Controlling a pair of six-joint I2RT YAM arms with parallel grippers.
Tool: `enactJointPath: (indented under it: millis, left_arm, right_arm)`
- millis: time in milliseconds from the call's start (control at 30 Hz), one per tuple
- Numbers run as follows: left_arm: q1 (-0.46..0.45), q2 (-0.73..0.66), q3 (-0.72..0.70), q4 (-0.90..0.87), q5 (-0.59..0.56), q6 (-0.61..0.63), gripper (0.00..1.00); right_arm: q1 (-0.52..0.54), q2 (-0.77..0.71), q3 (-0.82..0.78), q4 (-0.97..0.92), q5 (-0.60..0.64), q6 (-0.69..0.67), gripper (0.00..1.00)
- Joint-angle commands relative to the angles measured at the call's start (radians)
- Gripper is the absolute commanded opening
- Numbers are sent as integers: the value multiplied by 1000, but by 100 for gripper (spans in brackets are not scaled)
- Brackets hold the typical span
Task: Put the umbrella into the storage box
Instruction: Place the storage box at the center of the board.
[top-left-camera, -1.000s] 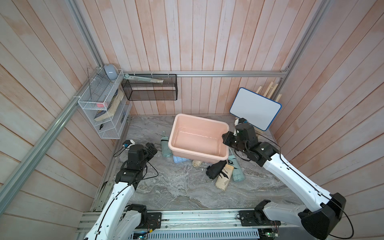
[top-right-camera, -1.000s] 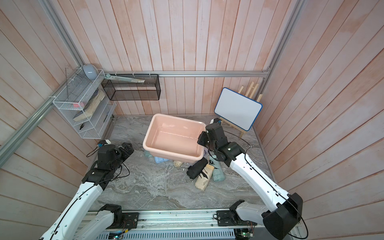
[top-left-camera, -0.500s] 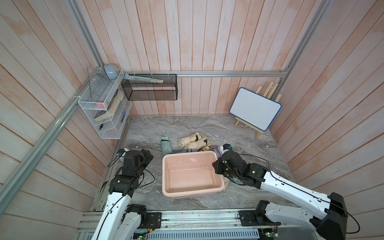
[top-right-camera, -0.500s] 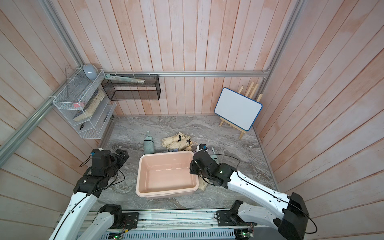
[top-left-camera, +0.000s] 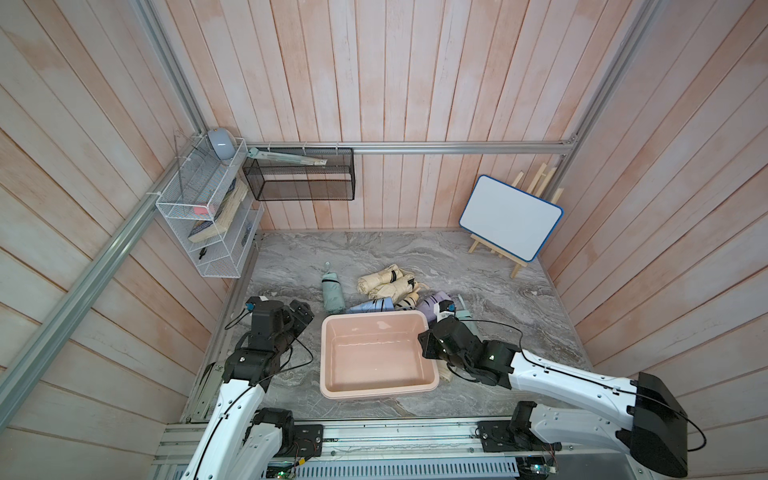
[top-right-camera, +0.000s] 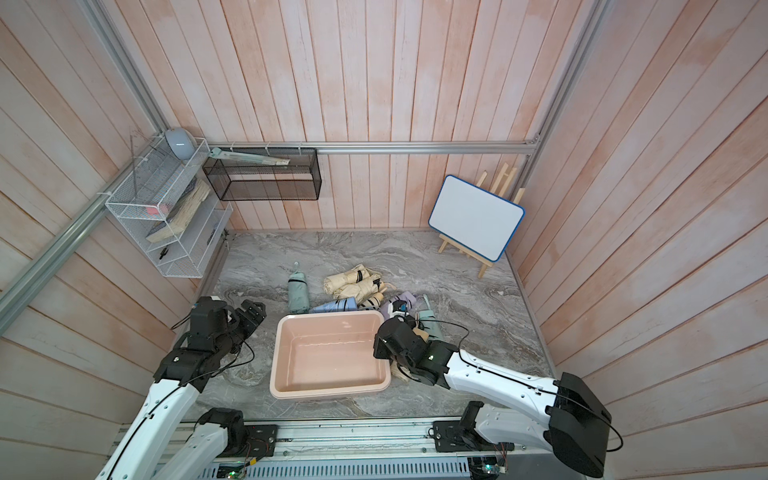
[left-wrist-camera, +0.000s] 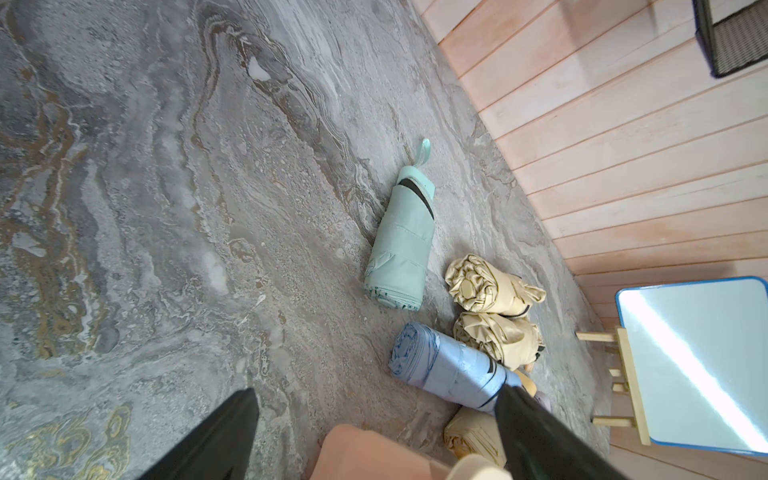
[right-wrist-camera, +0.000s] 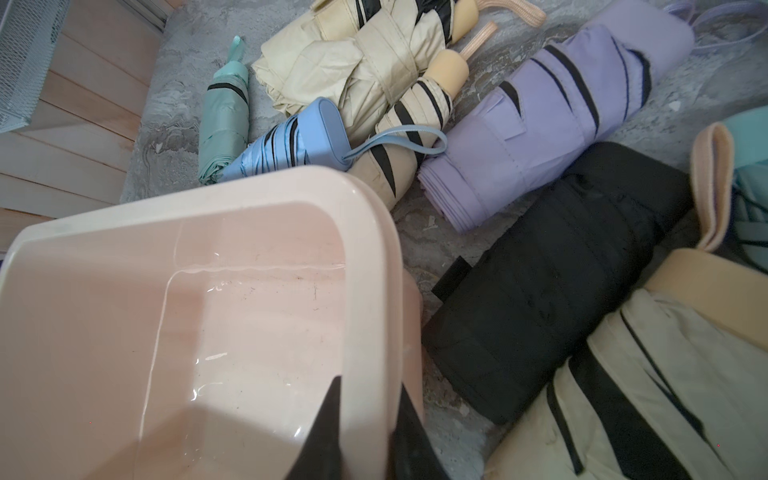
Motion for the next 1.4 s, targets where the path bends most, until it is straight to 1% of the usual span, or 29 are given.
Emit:
enactJointPath:
  millis: [0,333,367,433,500,633,700,733,800,867,933,1033,1133,1200,1300,1367]
  left_arm:
    - [3,12,-8,55,32,43,95]
    - [3,11,-1,111,38,99,96]
    - [3,13,4,113,39,110,97]
    - [3,16,17,114,44,138,97]
    - [3,19,26,118,53,160,98]
    - [3,36,40,128,91,200,98]
    - [3,54,49,118,116,214,98]
    - [3,60,51,110,128,220,98]
    - [1,67,55,89,142,226,98]
    - [1,66,60,53,141,229,98]
    - [1,58,77,-10,136,235,97]
    - [1,49,104,-113,132,239,97]
    - [-1,41,123,-187,163,244,97]
    - [-3,35,132,-227,168,243,96]
    - [-3,22,142,-270,167,239,96]
    - [-5,16,143,-288,167,240,96]
  right_arm:
    - [16,26,12,58,27,6,0]
    - [23,98,17,79,72,-36,0]
    - [24,103,20,81,70,-39,3]
    - [24,107,27,81,59,-39,16]
    - [25,103,39,78,49,-47,27]
    - [25,72,87,9,62,-51,53]
    - [25,52,117,-41,70,-53,62]
    - [25,39,135,-70,73,-50,65]
    - [23,20,166,-141,83,-33,65]
    - [14,4,203,-245,96,26,65]
    - [-11,-16,224,-385,97,145,65]
    - [-53,-52,213,-532,68,270,65]
    - [-83,-90,175,-603,53,341,65]
    - [-109,-101,152,-626,46,362,68]
    - [-152,-96,127,-630,34,373,76]
    - [-179,-79,116,-600,23,360,81]
